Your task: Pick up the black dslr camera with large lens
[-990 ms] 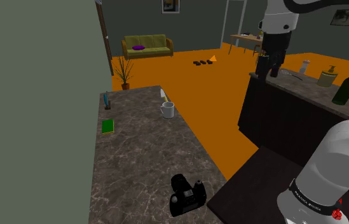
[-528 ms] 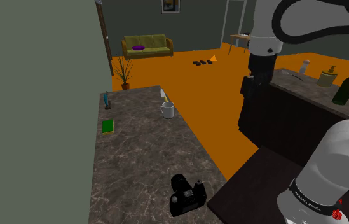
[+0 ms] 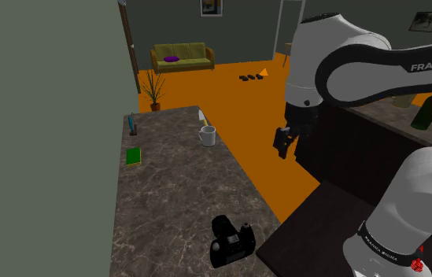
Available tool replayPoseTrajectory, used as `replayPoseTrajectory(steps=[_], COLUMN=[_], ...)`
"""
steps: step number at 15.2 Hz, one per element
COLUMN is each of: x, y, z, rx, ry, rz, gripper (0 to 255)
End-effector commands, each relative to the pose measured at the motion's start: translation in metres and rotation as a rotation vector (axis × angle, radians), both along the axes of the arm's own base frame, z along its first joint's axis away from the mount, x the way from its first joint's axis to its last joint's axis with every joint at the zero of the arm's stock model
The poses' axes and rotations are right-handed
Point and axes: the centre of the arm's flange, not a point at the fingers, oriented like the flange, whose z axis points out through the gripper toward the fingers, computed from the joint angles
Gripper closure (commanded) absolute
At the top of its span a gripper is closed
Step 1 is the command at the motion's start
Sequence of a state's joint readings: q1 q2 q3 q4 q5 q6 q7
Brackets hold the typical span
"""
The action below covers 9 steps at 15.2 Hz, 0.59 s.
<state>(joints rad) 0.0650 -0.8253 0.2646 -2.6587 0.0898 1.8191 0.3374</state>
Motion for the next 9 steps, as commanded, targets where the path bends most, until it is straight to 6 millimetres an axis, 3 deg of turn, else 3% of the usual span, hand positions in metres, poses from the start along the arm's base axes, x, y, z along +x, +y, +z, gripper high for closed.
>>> replayPoseTrajectory(steps=[1,9], x=[0.003,0.016], y=[0.022,0.097], z=[-0.020,-0.093], rx=[-0.001,-0.011], ry=[-0.015,-0.064], rz=[-0.014,-0.059], gripper=[0,0])
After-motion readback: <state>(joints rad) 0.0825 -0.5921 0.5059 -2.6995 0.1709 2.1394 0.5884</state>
